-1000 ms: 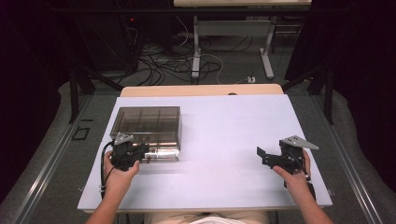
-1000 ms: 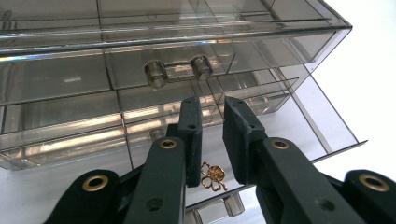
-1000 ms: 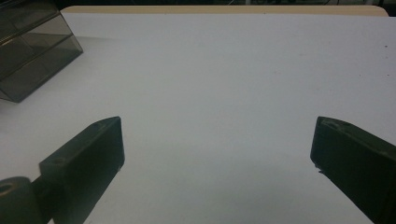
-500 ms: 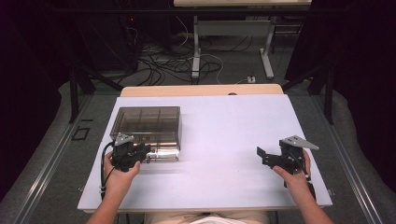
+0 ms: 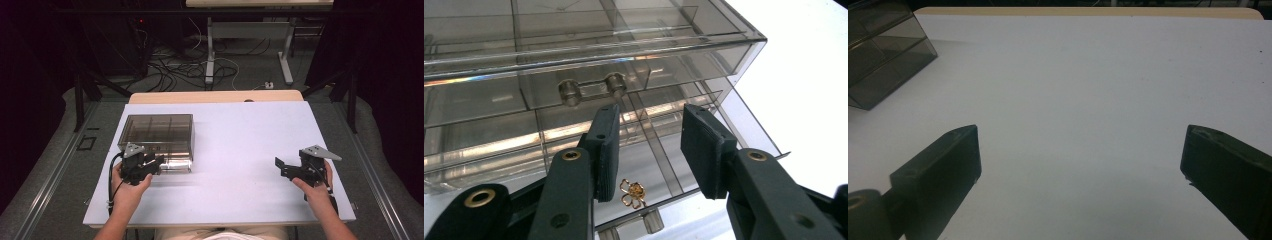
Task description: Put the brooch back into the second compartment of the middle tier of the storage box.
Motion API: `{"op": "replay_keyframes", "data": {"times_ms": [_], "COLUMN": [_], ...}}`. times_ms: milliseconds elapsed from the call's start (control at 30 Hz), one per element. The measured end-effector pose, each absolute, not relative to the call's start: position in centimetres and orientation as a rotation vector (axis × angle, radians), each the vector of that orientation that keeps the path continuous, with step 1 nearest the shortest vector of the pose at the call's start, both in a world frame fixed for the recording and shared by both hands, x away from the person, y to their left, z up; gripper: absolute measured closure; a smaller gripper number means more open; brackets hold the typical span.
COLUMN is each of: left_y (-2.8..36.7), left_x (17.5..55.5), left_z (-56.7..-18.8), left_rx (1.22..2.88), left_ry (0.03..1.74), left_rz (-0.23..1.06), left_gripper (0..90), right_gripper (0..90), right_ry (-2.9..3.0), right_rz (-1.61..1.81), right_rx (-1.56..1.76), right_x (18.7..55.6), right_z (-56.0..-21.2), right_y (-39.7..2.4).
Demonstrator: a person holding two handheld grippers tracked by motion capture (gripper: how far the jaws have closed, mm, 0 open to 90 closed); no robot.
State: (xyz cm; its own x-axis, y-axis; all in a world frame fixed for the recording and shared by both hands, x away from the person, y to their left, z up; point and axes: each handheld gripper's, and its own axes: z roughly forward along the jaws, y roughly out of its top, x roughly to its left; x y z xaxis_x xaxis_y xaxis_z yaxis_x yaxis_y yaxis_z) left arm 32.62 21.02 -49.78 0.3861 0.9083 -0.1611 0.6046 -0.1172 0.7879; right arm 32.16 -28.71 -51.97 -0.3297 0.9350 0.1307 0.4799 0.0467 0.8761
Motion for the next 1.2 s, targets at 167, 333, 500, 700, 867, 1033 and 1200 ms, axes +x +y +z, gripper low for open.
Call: {"op": "replay_keyframes", "data": {"times_ms": [167, 333, 500, 700, 867, 1033, 1200], "left_y": [20.6, 20.3, 20.0, 19.7, 19.4, 19.0, 18.5], "left_x": [32.3, 32.1, 32.1, 32.0, 31.9, 31.7, 31.6], "left_z": [-49.5, -49.3, -49.2, -49.1, -48.9, -48.7, -48.7], "left_rx": [1.821, 1.812, 1.822, 1.81, 1.796, 1.782, 1.79], "left_ry": [1.291, 1.272, 1.24, 1.231, 1.213, 1.199, 1.163], "left_rz": [0.486, 0.488, 0.525, 0.522, 0.499, 0.47, 0.471], "left_gripper": [53.6, 51.0, 43.9, 37.3, 34.6, 28.7, 23.8], "right_gripper": [2.5, 2.5, 2.7, 2.7, 2.7, 2.7, 2.8], "right_ry": [1.845, 1.844, 1.841, 1.844, 1.845, 1.838, 1.837], "right_rz": [1.231, 1.232, 1.232, 1.229, 1.228, 1.241, 1.243], "right_rx": [1.42, 1.422, 1.424, 1.424, 1.424, 1.426, 1.433], "right_x": [32.2, 32.1, 32.2, 32.1, 32.1, 32.2, 32.2], "right_z": [-52.0, -52.0, -52.0, -52.0, -52.0, -52.1, -52.1], "right_y": [-28.7, -28.7, -28.7, -28.7, -28.7, -28.6, -28.5]}}
